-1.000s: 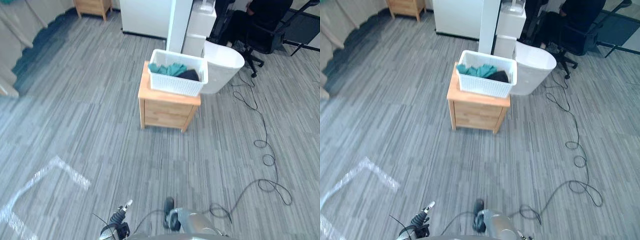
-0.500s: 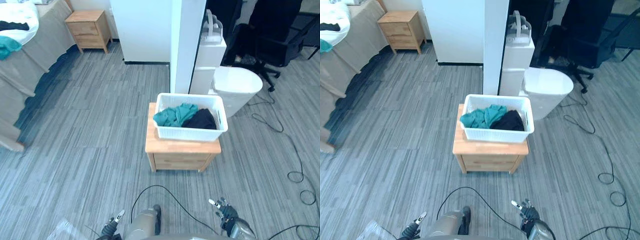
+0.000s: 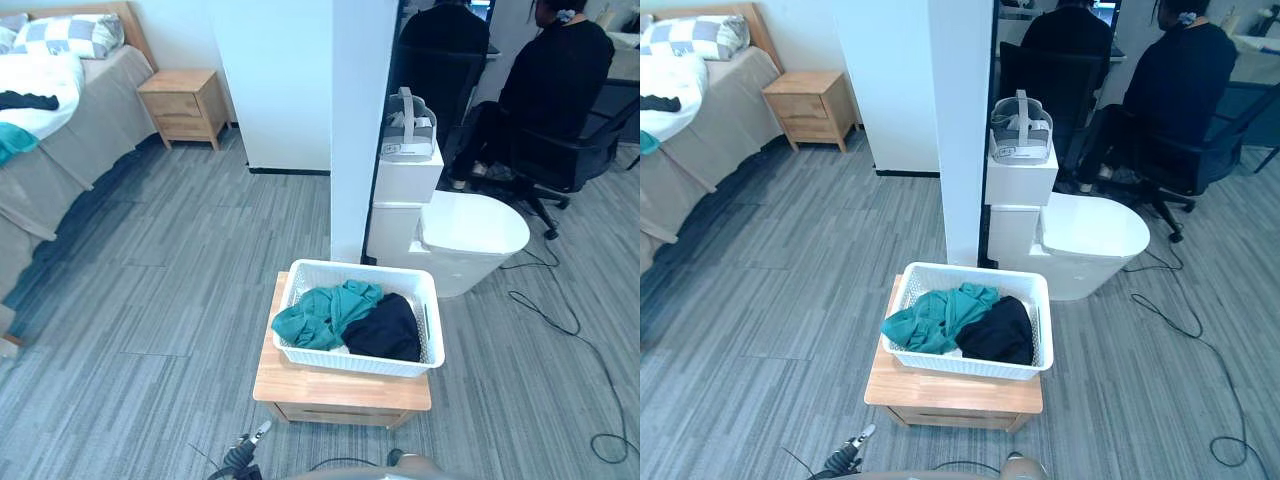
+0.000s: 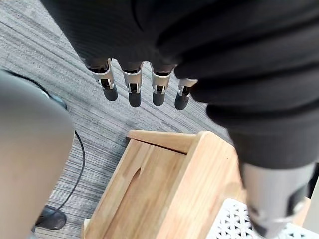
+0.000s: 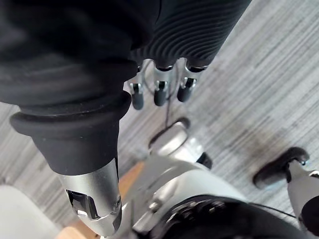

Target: Pick up the laundry basket with both hands and put the clothes into the washing machine.

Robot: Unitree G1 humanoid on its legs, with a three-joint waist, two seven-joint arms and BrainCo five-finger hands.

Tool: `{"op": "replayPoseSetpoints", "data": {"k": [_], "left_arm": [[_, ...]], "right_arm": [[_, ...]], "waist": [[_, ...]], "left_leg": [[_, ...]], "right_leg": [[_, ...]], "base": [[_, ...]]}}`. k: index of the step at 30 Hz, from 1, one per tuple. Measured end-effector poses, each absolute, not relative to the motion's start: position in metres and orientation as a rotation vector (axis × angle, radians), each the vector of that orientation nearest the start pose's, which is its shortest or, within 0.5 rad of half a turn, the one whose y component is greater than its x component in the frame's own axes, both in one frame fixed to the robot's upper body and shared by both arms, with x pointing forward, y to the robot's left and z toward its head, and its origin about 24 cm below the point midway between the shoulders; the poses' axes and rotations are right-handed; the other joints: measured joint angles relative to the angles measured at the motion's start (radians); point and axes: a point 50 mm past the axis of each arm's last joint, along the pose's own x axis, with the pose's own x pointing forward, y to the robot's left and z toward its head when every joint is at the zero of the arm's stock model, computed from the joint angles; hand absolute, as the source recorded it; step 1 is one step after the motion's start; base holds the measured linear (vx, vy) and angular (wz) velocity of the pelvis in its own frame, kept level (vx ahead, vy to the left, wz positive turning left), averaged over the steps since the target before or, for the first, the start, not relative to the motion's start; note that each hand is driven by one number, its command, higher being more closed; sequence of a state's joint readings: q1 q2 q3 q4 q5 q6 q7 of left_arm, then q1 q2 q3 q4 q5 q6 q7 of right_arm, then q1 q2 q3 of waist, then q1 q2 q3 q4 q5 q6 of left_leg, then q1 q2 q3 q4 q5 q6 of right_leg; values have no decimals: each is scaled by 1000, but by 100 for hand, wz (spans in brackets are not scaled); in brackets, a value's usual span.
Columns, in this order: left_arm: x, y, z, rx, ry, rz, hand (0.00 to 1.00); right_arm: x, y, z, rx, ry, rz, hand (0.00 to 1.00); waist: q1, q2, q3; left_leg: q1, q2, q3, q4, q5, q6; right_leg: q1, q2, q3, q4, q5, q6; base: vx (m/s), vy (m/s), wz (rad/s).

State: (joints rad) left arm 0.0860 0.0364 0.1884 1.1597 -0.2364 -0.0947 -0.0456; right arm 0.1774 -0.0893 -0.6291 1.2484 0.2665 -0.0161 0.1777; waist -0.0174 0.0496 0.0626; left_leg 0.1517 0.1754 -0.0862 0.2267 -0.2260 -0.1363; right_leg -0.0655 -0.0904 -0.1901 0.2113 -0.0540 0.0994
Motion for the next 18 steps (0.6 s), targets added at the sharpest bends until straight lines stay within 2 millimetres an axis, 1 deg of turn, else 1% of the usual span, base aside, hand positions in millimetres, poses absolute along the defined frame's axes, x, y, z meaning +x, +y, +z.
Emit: {"op": "replayPoseSetpoints", "data": {"k": [1,2,4,5,6,7,8,9,10,11,12,13,14,15,16,17,18], "left_arm": [[75,187,-169,-301,1101,339,0],[75,188,-169,-303,1100,345,0],[72,193,-169,-316,1097,378,0],[73,194,-168,-316,1094,380,0],[73,197,-168,-319,1091,391,0],[74,200,-167,-329,1079,410,0],[75,204,-166,-337,1066,425,0],[76,205,-165,-339,1059,429,0],[82,208,-162,-357,1019,447,0],[92,211,-156,-362,952,463,0],[98,213,-151,-366,906,470,0],[111,221,-137,-367,791,495,0],[124,236,-117,-358,649,539,0],[129,244,-106,-341,585,557,0],[145,254,-84,-294,457,558,0],[158,260,-65,-266,361,548,0],[166,263,-52,-250,296,539,0]], "right_arm": [[4,-234,-170,595,1150,-708,0],[8,-237,-170,591,1136,-711,0],[30,-248,-166,561,1073,-696,0],[36,-250,-164,551,1055,-691,0],[49,-254,-161,515,1024,-669,0],[63,-258,-156,481,973,-651,0],[80,-264,-149,459,891,-636,0],[85,-266,-146,451,868,-635,0],[102,-277,-131,408,760,-644,0],[121,-290,-111,361,631,-657,0],[128,-298,-99,335,565,-660,0],[144,-310,-73,284,428,-665,0],[157,-319,-46,241,287,-679,0],[159,-321,-37,223,247,-684,0],[158,-327,-21,190,172,-711,0],[154,-332,-12,161,137,-736,0],[154,-334,-6,143,114,-747,0]], "waist": [[3,-1,-2],[3,-1,-2],[5,-6,-1],[5,-6,-1],[8,-10,2],[15,-14,0],[21,-38,6],[23,-41,7],[28,-40,7],[28,-31,6],[30,-22,4],[34,4,8],[37,20,8],[31,12,4],[27,10,6],[27,-1,8],[26,-7,13]], "left_leg": [[5,10,-4,10,19,-20],[0,16,-5,24,23,-26],[-53,23,-11,133,24,-27],[-73,26,-11,169,27,-32],[-115,33,-3,240,37,-42],[-155,36,15,296,62,-43],[-191,30,30,329,98,-44],[-200,31,37,334,94,-46],[-214,31,78,284,42,-4],[-215,16,107,158,22,-7],[-215,8,116,93,26,-6],[-223,0,116,9,41,0],[-238,-7,125,-15,70,19],[-245,-19,135,-19,71,21],[-256,-39,139,-25,72,31],[-264,-56,143,-32,80,45],[-271,-65,147,-33,86,52]], "right_leg": [[31,10,-6,-25,4,-6],[46,16,-12,-39,6,-9],[87,38,-32,-96,3,-26],[92,40,-32,-105,7,-32],[99,46,-32,-122,11,-38],[102,49,-28,-147,14,-41],[103,41,-23,-177,17,-40],[103,37,-20,-185,19,-40],[95,30,-7,-210,35,-39],[82,22,-4,-232,56,-32],[68,21,2,-235,62,-28],[41,27,15,-226,68,-18],[14,29,36,-215,68,-9],[6,17,38,-214,74,2],[0,-3,34,-217,84,12],[-18,-20,31,-216,94,14],[-32,-29,31,-214,102,14]], "base": [[119,-204,34],[83,-184,26],[30,-184,20],[-5,-119,12],[-26,-76,3],[-45,-99,0],[-40,-87,-2],[-21,-69,-3],[-15,-22,-6],[-27,-10,-15],[-48,57,-28],[-61,170,-51],[-41,193,-47],[-16,209,-27],[20,160,2],[38,156,6],[44,156,-6]]}}
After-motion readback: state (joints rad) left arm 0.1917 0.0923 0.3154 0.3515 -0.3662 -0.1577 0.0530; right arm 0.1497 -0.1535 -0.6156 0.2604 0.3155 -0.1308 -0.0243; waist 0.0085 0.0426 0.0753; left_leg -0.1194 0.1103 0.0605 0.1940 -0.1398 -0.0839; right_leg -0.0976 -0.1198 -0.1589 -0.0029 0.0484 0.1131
